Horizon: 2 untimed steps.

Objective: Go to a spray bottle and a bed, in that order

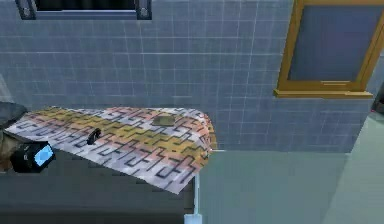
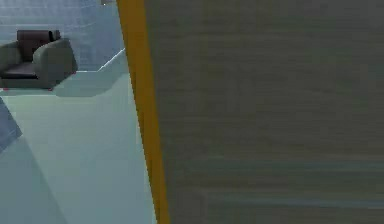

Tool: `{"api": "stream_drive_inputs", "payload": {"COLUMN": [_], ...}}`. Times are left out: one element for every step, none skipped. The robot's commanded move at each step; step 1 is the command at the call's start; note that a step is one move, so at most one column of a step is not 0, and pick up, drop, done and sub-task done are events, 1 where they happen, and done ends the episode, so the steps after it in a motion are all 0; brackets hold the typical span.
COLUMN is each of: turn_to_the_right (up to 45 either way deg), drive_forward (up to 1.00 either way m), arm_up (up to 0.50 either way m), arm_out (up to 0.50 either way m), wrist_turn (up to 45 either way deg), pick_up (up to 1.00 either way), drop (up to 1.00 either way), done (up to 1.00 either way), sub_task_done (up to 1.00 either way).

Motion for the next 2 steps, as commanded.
{"api": "stream_drive_inputs", "payload": {"turn_to_the_right": [-36.0, 0.0], "drive_forward": [0.00, 0.00], "arm_up": [0.00, 0.00], "arm_out": [0.00, 0.00], "wrist_turn": [0.0, 0.0], "pick_up": [0.00, 0.00], "drop": [0.00, 0.00], "done": [0.00, 1.00], "sub_task_done": [0.00, 0.00]}}
